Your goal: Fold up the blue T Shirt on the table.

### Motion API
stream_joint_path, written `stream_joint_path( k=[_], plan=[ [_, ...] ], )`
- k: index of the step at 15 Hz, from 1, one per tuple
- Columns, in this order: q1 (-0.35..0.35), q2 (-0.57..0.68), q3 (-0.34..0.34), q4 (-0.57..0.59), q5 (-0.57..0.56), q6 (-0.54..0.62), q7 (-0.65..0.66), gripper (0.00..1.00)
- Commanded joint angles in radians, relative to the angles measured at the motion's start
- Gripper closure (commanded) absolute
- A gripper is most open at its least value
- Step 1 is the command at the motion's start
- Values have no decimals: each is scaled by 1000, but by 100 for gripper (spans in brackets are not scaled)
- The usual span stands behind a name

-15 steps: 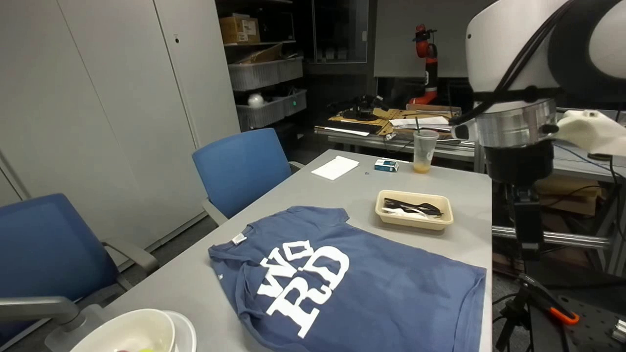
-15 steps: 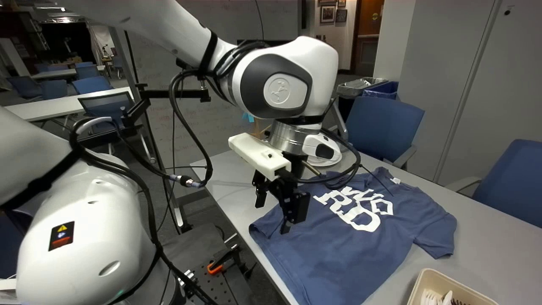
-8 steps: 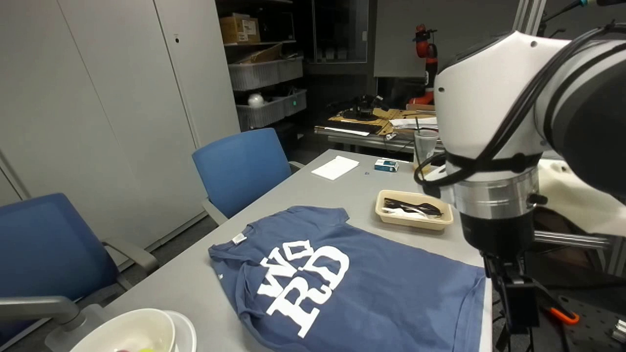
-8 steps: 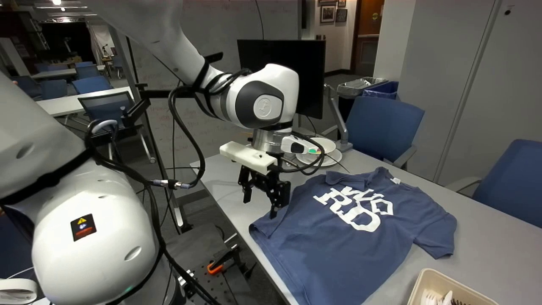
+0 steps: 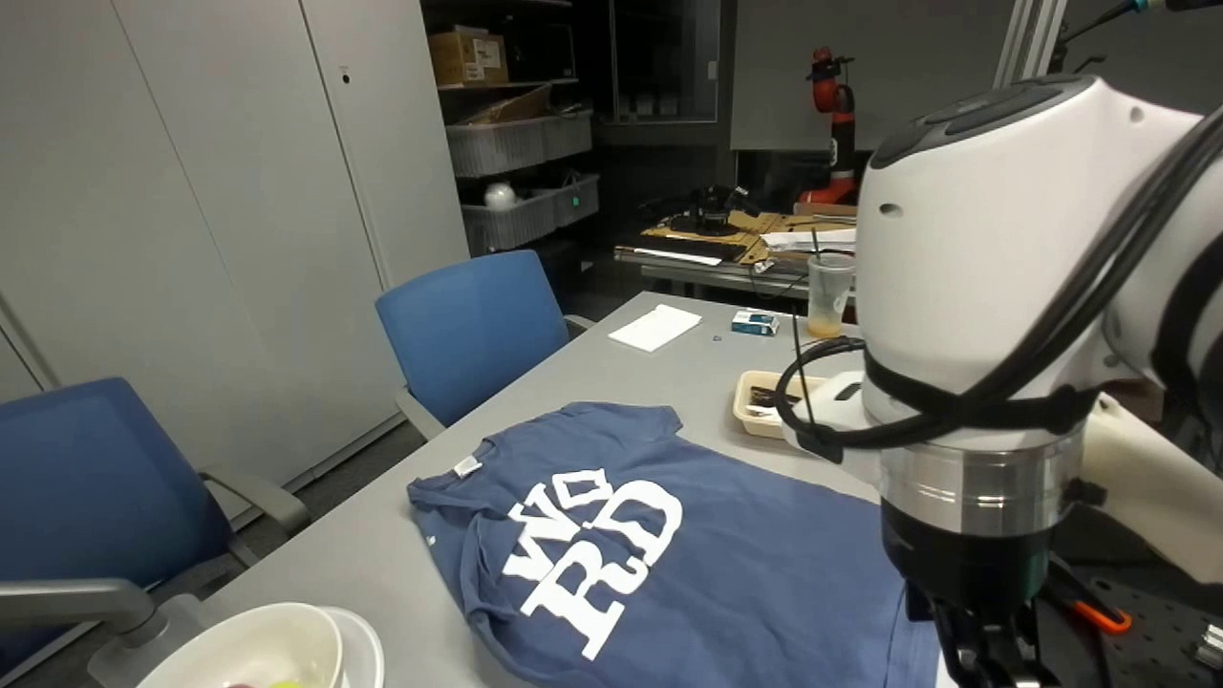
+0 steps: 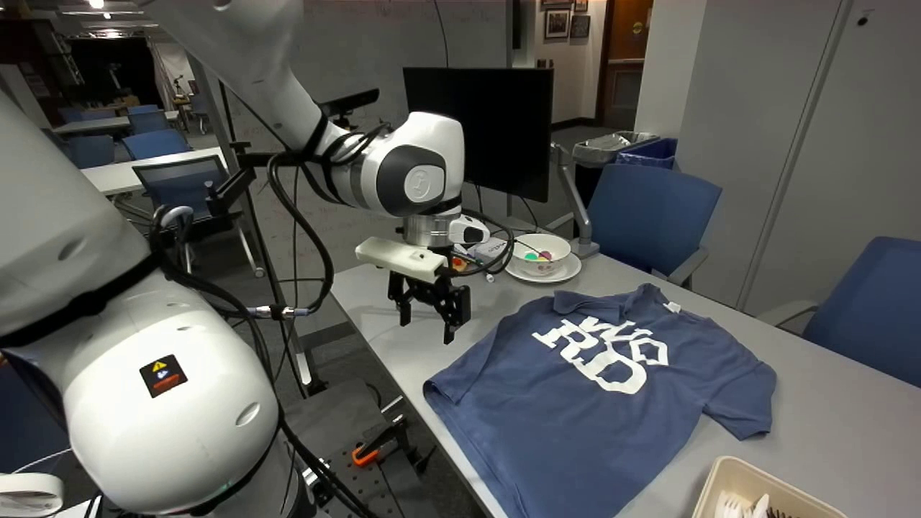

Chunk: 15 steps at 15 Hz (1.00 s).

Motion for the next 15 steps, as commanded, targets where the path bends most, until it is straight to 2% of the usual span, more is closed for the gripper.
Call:
stream_joint_path(
  k=[1,4,8,10,15],
  plan=[
    [-1,0,0,1,0,-2,0,0],
    [-16,39,-10,0,-17,39,-14,0],
    [-33,142,-30,-6,-36,180,-73,0],
    [-41,190,-42,-7,-24,245,-99,0],
    [-58,281,-55,-7,73,298,-164,0]
  ],
)
